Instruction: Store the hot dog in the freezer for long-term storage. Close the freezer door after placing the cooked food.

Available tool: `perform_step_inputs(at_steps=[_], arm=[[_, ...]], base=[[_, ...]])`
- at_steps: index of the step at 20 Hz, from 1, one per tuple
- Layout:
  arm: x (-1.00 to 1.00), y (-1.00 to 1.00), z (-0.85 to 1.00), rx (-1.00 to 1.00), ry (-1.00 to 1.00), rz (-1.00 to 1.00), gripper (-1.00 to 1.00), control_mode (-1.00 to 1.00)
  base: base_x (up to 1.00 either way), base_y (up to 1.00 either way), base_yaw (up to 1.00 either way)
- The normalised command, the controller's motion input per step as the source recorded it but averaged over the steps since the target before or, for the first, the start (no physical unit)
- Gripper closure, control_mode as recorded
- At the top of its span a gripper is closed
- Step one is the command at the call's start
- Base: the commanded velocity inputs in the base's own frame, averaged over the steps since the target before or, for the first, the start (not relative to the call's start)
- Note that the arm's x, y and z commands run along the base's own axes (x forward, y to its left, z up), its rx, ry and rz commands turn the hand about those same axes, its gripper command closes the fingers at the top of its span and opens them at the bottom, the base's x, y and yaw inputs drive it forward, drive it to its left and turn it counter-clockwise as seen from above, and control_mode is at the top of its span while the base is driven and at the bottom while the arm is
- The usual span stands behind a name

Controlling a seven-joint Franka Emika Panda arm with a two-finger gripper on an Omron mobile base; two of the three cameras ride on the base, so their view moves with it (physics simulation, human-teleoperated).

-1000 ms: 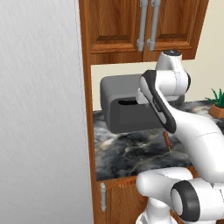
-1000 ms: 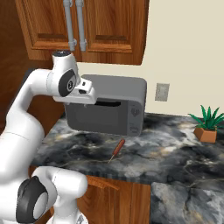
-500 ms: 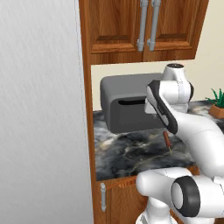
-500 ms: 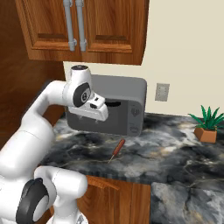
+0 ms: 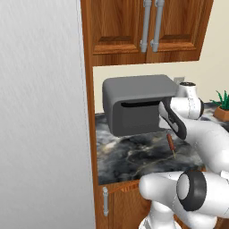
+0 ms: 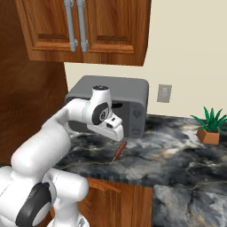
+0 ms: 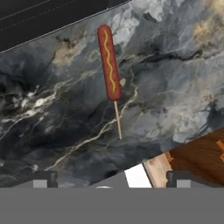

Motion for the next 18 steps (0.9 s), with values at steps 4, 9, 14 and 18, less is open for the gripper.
perform_step_inputs(at_steps=[4,9,14,18], arm=[[0.04,-0.09,-0.58,-0.06,0.03,0.00,-1.00,-1.00],[0.19,-0.26,-0.50,-0.01,0.00,0.00,-1.00,-1.00],[0.11,-0.26,-0.33,0.00,-0.01,0.00,-1.00,-1.00],[0.21,0.00,-0.22,0.00,-0.04,0.03,-1.00,-1.00]], base=[[0.00,0.00,0.00],[0.00,0.00,0.00],[0.00,0.00,0.00],[0.00,0.00,0.00]])
